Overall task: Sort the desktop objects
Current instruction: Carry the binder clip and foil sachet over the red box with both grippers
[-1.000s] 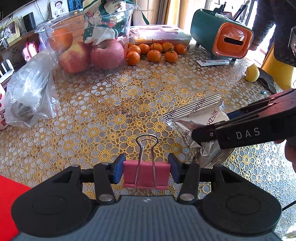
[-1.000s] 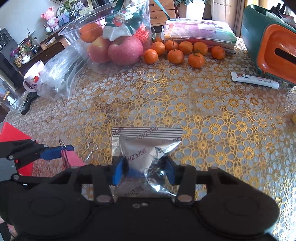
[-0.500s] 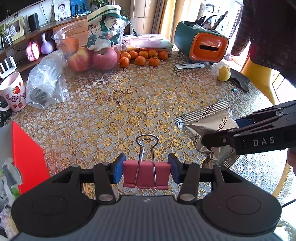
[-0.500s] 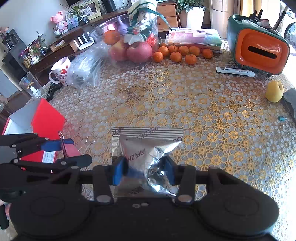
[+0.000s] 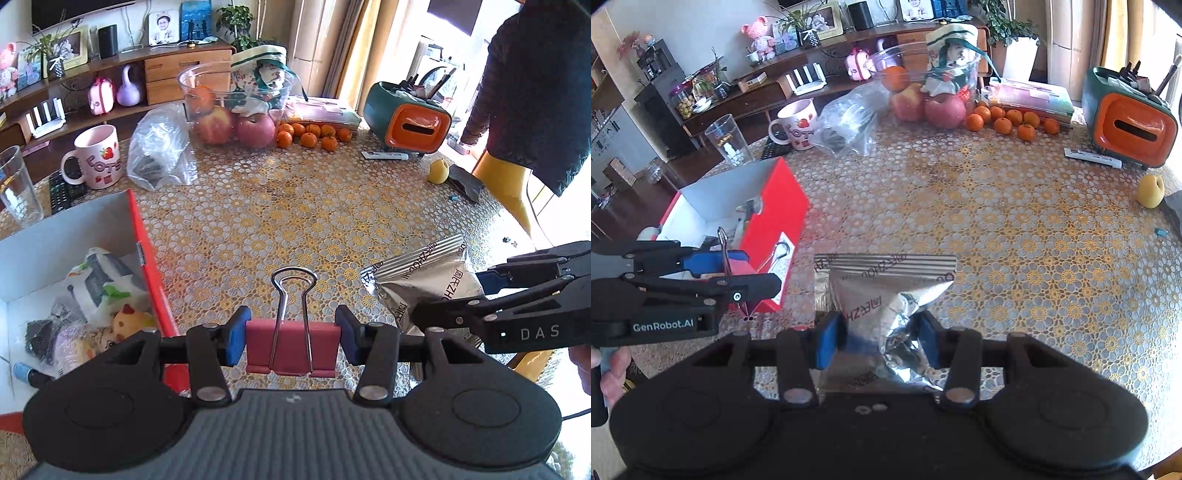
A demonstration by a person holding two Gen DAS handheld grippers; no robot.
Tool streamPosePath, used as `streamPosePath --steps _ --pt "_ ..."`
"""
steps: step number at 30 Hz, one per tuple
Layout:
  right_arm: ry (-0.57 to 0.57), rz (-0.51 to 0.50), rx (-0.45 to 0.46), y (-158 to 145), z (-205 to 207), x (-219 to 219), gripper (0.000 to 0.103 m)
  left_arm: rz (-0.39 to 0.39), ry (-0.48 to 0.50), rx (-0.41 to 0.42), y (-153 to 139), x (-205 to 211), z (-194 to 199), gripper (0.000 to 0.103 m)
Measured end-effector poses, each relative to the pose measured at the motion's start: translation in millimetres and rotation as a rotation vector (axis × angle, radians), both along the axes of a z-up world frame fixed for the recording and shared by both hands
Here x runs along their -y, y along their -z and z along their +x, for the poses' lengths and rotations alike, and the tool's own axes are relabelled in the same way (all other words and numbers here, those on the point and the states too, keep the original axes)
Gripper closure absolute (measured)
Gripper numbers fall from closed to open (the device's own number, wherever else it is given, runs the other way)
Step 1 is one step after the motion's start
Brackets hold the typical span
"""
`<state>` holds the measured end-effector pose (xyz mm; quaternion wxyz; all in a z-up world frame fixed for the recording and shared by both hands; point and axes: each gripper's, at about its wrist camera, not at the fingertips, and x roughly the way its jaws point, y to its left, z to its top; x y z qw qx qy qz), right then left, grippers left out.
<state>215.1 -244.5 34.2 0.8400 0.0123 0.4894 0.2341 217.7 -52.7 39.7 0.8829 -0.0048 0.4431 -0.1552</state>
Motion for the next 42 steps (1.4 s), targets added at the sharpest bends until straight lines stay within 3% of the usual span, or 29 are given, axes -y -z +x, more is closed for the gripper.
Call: streamPosePath --steps 9,21,29,34,42 --pt "-0.058 0.076 0.025 -20.6 -27.2 -70.6 0.058 -0.014 -0.109 0.031 -19.0 -76.1 -39.7 0.055" --pt "-0.153 0.079 0.063 -35.4 -33.9 -168.9 0.058 -0.016 -0.24 0.066 -30.4 -172.4 -57.8 0.055" --pt "-0.157 0.065 0.077 -27.1 -11.9 -222.4 0.058 -0.005 -0.313 0.073 -23.1 -216.8 -43.1 0.055" --pt "-0.146 0.041 0.085 -14.1 6.3 -245.0 0.058 0.049 -0.327 0.104 -12.6 -229.7 -24.0 0.055" --pt "-0.134 0.008 0.057 11.9 31.5 -265.7 0.058 0.073 -0.357 0.069 12.6 -245.1 11.7 0.055"
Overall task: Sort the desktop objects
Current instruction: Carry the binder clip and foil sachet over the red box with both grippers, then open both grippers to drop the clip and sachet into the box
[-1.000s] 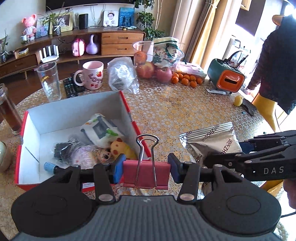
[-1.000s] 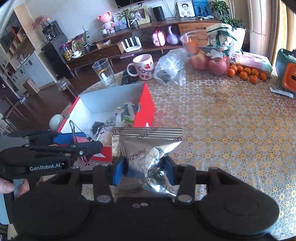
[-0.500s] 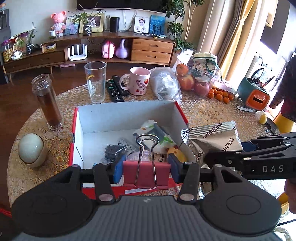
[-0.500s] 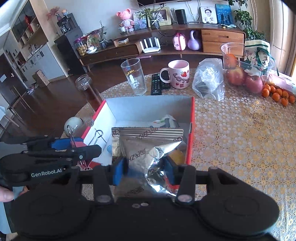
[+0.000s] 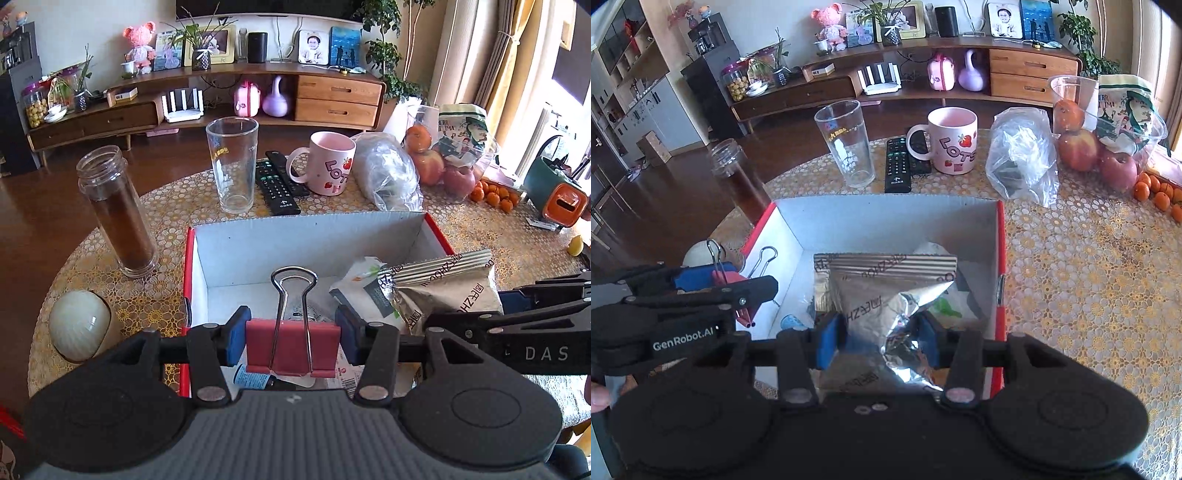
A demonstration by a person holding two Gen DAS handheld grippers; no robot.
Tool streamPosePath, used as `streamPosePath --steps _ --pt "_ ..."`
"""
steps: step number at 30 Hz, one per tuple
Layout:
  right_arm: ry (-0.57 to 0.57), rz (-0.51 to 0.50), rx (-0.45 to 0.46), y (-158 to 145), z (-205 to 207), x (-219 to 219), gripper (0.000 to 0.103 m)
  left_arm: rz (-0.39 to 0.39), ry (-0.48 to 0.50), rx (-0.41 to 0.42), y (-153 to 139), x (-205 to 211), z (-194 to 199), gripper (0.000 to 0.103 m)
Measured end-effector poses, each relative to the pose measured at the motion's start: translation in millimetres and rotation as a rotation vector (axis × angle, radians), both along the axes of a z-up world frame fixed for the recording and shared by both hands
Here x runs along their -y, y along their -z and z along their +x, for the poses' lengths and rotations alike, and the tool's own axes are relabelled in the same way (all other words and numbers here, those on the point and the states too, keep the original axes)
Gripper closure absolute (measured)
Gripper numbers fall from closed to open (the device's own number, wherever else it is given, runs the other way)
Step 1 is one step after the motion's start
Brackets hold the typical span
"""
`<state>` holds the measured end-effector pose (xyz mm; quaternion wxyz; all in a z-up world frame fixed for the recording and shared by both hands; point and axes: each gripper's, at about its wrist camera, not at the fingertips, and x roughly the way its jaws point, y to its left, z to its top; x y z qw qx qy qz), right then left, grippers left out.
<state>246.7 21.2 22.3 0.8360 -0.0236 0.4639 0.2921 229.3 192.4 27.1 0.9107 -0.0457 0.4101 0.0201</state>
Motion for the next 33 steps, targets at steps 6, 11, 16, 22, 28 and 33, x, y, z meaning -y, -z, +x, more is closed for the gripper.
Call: streamPosePath --steps 6,11,16,22,28,33 --pt "-0.011 -0.018 -0.025 17.8 7.8 -9.8 0.058 0.024 0.01 -0.036 19.9 0.7 19.5 0.055" --pt "-0.011 -0.033 -0.046 31.8 12.1 -15.3 0.058 0.024 0.0 -0.063 35.1 -3.1 33.2 0.055" --pt "-0.019 -0.05 -0.065 45.3 13.2 -19.9 0.058 0.026 -0.003 -0.095 49.9 -4.4 43.3 0.054" --pt "-0.035 -0.052 -0.081 57.1 12.8 -24.0 0.058 0.022 -0.009 -0.137 66.6 -6.1 49.8 0.054" --pt "-0.033 -0.042 -0.098 62.9 14.4 -22.3 0.058 0.02 -0.006 -0.161 74.5 -5.0 51.5 0.054" --pt "-0.032 -0.036 -0.102 64.5 15.2 -21.4 0.054 0.009 -0.01 -0.186 80.8 -4.7 54.0 0.054"
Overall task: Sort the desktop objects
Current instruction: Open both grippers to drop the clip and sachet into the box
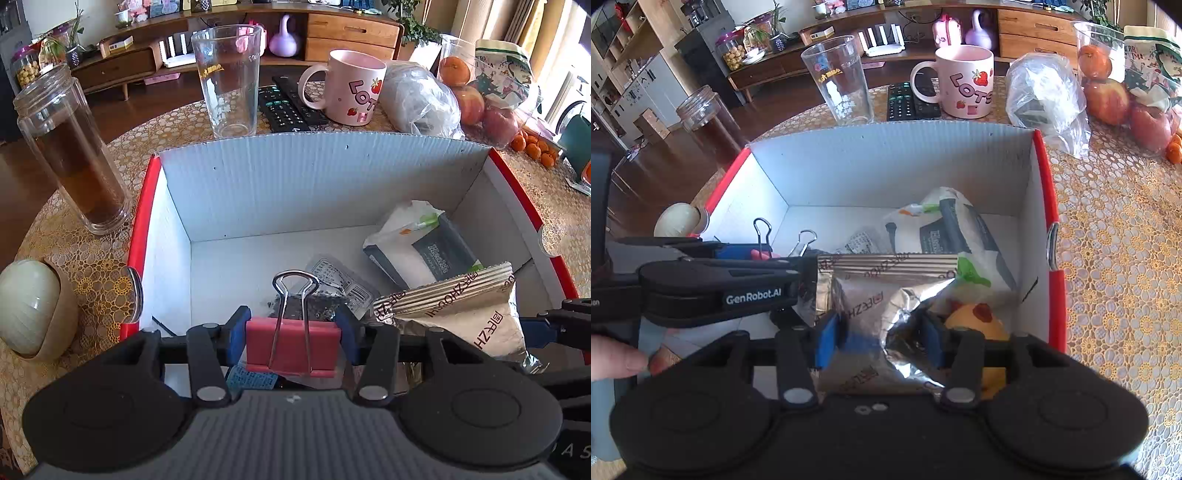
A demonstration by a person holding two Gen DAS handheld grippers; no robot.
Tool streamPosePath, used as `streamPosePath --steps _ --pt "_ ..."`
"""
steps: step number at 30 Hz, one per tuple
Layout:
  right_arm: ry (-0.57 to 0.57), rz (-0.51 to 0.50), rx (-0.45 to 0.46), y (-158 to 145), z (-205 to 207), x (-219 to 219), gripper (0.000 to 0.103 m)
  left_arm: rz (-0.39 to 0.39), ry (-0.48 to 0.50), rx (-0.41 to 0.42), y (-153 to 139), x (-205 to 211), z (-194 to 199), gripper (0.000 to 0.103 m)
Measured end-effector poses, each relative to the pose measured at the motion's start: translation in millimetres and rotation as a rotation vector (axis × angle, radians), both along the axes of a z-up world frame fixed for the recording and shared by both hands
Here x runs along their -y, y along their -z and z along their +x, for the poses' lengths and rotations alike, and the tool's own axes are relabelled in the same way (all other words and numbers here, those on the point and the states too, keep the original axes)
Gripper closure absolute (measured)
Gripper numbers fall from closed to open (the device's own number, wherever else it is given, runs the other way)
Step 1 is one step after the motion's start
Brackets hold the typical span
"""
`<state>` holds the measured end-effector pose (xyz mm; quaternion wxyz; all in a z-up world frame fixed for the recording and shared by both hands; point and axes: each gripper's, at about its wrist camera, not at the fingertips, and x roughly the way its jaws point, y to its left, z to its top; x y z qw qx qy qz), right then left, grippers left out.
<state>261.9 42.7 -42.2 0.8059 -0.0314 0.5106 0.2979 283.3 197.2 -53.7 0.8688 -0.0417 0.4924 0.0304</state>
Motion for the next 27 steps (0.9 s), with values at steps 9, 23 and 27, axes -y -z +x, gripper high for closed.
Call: streamPosePath --steps 9,23,27 --pt "-0.005 0.006 0.026 -11.4 -5.0 7.7 0.039 -0.017 -0.003 -0.02 0.8 4.9 -3.1 0.05" --pt "-0.042 0.049 0.083 -50.2 -29.2 27.0 0.039 -0.054 -0.007 0.056 -41.8 10.7 -30.3 0.043" --pt "-0.052 0.048 0.105 -58.5 -38.6 35.0 0.039 -0.056 0.006 0.078 -55.4 17.7 -40.8 0.043"
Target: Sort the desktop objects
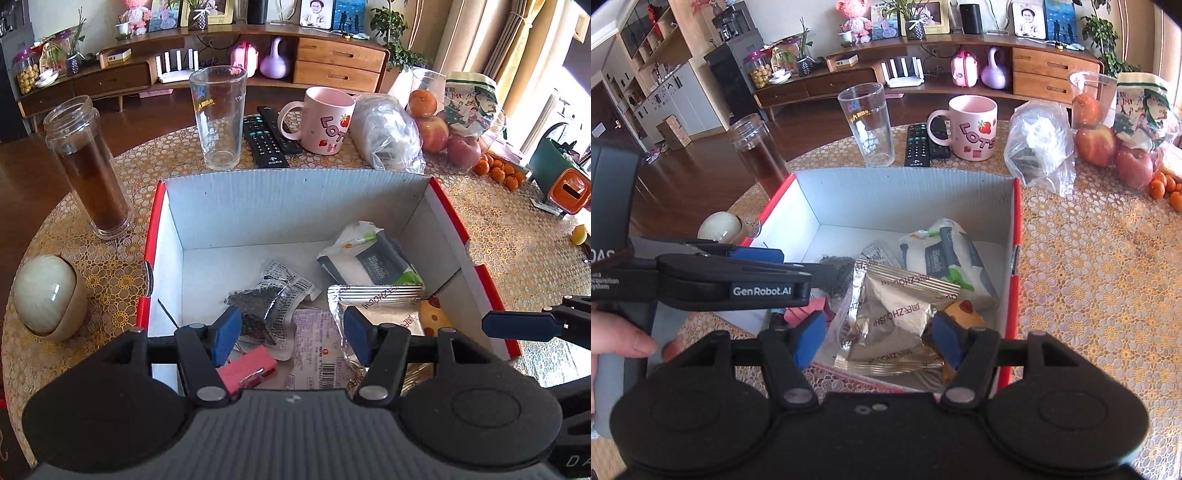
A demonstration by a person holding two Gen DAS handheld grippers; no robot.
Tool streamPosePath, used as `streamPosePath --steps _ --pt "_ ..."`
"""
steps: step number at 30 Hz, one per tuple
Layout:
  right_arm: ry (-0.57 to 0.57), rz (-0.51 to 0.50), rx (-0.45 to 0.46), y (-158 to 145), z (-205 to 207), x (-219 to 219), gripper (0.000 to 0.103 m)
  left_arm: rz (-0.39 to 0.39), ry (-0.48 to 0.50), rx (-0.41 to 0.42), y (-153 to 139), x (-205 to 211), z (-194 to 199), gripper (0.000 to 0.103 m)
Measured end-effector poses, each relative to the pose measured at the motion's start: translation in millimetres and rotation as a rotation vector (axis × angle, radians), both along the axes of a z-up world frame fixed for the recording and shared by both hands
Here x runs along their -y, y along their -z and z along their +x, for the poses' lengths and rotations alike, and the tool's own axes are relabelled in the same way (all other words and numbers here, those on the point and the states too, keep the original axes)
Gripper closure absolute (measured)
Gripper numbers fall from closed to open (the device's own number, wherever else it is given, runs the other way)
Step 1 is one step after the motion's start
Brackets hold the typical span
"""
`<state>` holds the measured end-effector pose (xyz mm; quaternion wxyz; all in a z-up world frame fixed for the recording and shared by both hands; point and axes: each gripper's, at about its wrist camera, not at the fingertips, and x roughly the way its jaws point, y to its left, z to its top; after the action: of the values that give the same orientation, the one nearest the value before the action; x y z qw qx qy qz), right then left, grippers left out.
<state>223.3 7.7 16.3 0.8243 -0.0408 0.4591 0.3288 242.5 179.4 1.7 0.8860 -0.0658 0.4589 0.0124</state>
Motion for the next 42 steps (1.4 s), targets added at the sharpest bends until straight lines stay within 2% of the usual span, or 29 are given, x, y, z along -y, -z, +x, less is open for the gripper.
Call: streamPosePath --steps 5,7,16,20,23,25,28,34,42 --pt "0.002 0.002 0.018 -7.2 -9.2 12.7 0.039 -0.001 0.02 0.025 -14.3 11.3 -16.7 0.042" --pt "0.007 0.004 0.024 -9.8 -12.0 18.3 0.039 -0.008 0.025 0.032 -18.5 15.1 -23.5 0.038" --pt "0.028 0.023 0.059 -14.6 -22.5 42.2 0.039 -0.026 0.039 0.072 -28.7 34.1 -56.2 0.037" --pt "0.029 0.039 0.075 -15.0 -27.6 51.2 0.037 -0.017 0.035 0.089 -30.0 41.5 -68.2 0.029" --pt "0.027 0.054 0.09 -16.0 -30.9 58.0 0.032 -0.013 0.034 0.097 -30.7 45.5 -73.6 0.024" --pt "0.026 0.065 0.094 -15.6 -32.1 63.8 0.028 -0.011 0.029 0.097 -29.9 46.6 -75.9 0.012" --pt "0.025 0.085 0.088 -13.7 -32.8 73.6 0.024 -0.002 0.022 0.105 -28.3 49.2 -80.9 0.001" --pt "0.025 0.106 0.098 -10.8 -39.2 92.9 0.015 -0.001 0.02 0.138 -28.3 55.7 -88.8 0.0" --pt "0.041 0.135 0.148 -7.5 -50.7 123.0 0.005 0.041 0.019 0.188 -28.6 75.4 -103.2 0.0"
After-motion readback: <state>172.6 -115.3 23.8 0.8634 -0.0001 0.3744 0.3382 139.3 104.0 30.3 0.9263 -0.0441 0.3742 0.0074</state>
